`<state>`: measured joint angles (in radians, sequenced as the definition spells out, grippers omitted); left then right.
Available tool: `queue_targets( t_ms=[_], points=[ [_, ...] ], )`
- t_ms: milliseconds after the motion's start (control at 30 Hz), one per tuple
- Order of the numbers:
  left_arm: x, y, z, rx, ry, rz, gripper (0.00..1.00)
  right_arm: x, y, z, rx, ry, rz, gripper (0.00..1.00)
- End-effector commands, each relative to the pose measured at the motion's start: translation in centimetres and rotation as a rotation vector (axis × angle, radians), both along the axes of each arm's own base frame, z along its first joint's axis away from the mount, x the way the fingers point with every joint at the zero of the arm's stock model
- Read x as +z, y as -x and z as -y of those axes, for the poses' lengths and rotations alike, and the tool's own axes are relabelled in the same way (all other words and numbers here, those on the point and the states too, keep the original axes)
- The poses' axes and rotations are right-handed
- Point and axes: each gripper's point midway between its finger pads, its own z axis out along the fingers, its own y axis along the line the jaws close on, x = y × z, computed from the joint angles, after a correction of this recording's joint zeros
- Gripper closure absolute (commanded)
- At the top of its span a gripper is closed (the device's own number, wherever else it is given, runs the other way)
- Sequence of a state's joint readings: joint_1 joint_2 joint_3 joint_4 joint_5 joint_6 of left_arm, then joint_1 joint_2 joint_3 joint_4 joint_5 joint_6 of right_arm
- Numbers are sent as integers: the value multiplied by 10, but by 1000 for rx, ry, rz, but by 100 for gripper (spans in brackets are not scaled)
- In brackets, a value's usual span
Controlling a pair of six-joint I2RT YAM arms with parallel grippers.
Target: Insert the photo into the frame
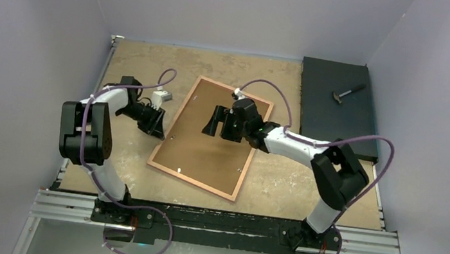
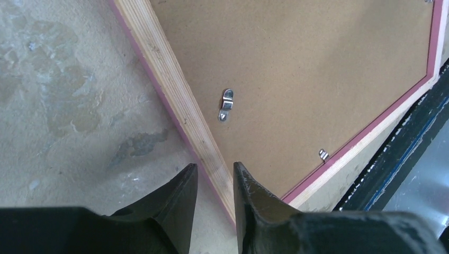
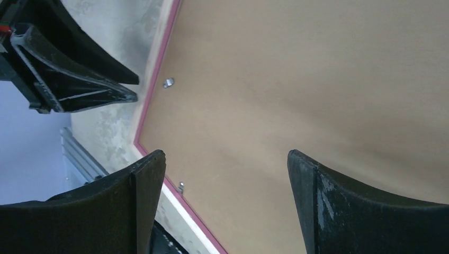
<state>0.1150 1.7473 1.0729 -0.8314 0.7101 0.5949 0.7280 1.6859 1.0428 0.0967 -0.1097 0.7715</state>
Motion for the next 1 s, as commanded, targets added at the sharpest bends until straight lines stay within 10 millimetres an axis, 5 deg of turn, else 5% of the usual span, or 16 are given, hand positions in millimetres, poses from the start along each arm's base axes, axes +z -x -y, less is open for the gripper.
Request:
queue_targets(
  t_ms=[0, 333, 733, 967],
  points=[
    [-9, -1, 6, -26, 4, 4, 73, 31, -3, -57, 39, -194, 4, 14],
    [-22, 4, 3, -45, -14, -10, 87, 8, 21, -138, 158, -220, -54, 19],
    [-27, 6, 3, -46, -6, -21, 98, -20, 19, -160, 186, -189, -66, 22],
    [-30, 8, 3, -43, -7, -29, 99, -34, 13, -164, 170, -175, -60, 32]
  ],
)
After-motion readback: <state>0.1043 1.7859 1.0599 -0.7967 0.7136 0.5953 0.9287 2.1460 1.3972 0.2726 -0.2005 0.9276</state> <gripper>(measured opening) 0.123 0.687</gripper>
